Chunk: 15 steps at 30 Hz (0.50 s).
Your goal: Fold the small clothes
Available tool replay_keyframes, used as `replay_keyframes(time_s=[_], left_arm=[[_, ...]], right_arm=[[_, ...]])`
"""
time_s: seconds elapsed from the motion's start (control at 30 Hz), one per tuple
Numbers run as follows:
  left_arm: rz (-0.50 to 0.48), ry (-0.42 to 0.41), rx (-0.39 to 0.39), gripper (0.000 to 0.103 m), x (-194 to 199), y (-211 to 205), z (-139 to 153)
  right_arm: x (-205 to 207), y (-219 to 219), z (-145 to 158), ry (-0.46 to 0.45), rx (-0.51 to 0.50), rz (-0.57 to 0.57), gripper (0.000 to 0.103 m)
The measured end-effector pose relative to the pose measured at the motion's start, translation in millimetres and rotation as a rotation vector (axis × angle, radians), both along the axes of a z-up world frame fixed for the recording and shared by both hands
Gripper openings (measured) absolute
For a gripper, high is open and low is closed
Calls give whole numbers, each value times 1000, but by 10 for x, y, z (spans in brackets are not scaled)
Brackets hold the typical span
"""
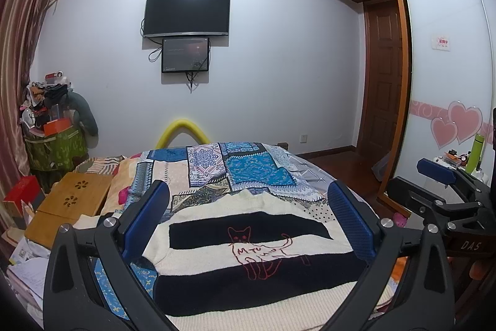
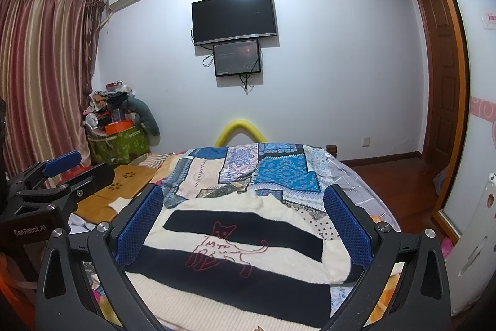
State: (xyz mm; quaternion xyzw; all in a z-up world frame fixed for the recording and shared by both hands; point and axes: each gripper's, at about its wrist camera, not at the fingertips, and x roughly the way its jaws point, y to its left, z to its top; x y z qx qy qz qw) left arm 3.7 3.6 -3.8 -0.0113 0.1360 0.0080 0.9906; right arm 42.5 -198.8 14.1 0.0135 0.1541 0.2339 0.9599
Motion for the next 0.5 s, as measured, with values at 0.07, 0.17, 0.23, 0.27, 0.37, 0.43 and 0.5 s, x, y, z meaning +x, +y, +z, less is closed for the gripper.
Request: replay_keyframes(time_s=[0.07, 0.17, 0.23, 0.27, 0.37, 0.43, 0.5], left_arm=[[0, 0, -3, 103, -2, 5, -9], [3, 1, -4, 103, 8, 2, -7], [3, 0, -5, 103, 4, 7, -6], [2, -1, -6, 103, 5, 8, -6], [3, 0, -8, 103, 7, 9, -5], [2, 0, -7, 103, 8, 9, -6], [2, 0, -8, 103, 7, 9, -6]], right_arm=[[10, -3, -5, -1, -2, 0, 103], [8, 0, -1, 0, -1, 0, 103], [18, 0, -5, 0, -2, 0, 103], [16, 1, -5, 0, -2, 0, 103], [23, -6, -10, -1, -3, 0, 103], [20, -2, -6, -1, -3, 1, 103], [17, 1, -4, -1, -4, 0, 103]])
